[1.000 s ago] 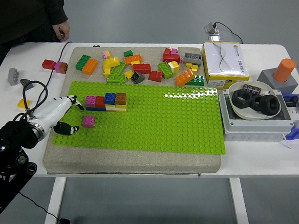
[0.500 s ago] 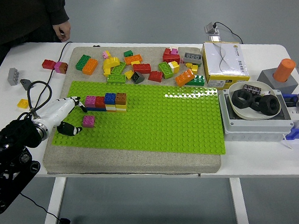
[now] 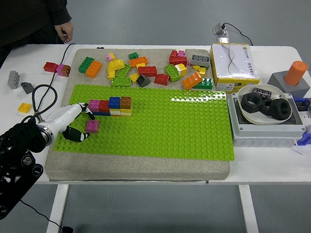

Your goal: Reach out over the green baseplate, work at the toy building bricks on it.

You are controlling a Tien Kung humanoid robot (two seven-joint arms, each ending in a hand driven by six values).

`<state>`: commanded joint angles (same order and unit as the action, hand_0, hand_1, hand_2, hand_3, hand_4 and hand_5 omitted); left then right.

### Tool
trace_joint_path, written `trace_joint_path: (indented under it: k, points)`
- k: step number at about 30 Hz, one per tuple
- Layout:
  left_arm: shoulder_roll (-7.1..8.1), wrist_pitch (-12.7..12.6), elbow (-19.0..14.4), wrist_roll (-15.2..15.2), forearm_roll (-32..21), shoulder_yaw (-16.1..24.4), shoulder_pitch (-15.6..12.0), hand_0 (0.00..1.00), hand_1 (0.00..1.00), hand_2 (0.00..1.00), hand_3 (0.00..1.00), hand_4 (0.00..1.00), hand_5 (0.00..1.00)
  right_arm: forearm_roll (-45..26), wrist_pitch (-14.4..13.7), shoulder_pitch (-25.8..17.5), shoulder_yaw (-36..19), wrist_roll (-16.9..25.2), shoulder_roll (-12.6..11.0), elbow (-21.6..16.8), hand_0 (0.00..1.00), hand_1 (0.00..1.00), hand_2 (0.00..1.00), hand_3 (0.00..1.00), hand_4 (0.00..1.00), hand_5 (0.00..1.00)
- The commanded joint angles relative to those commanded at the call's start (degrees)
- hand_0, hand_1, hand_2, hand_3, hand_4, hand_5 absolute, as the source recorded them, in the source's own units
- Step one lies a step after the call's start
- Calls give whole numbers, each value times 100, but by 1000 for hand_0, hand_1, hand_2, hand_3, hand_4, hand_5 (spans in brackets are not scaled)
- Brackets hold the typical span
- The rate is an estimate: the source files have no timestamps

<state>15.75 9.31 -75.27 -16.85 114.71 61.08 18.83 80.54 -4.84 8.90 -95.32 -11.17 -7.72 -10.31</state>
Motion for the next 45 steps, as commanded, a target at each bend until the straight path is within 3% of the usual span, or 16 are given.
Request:
trace_joint_path:
  k: [34, 35, 45]
  points:
    - [-177, 29, 406, 6, -281, 81, 157, 998, 993, 994, 602, 712, 2, -28, 38, 23, -17, 32, -2, 0, 581, 556, 622, 647, 635, 747]
    - [-181, 23, 423, 13, -286, 89, 155, 998, 990, 985, 563, 699, 2, -28, 39, 25, -16, 32, -2, 0, 581, 556, 622, 646, 636, 748]
    - [-219, -72, 526, 51, -312, 138, 136, 998, 987, 973, 519, 668, 2, -31, 41, 36, -15, 31, -3, 0, 582, 556, 621, 646, 636, 748]
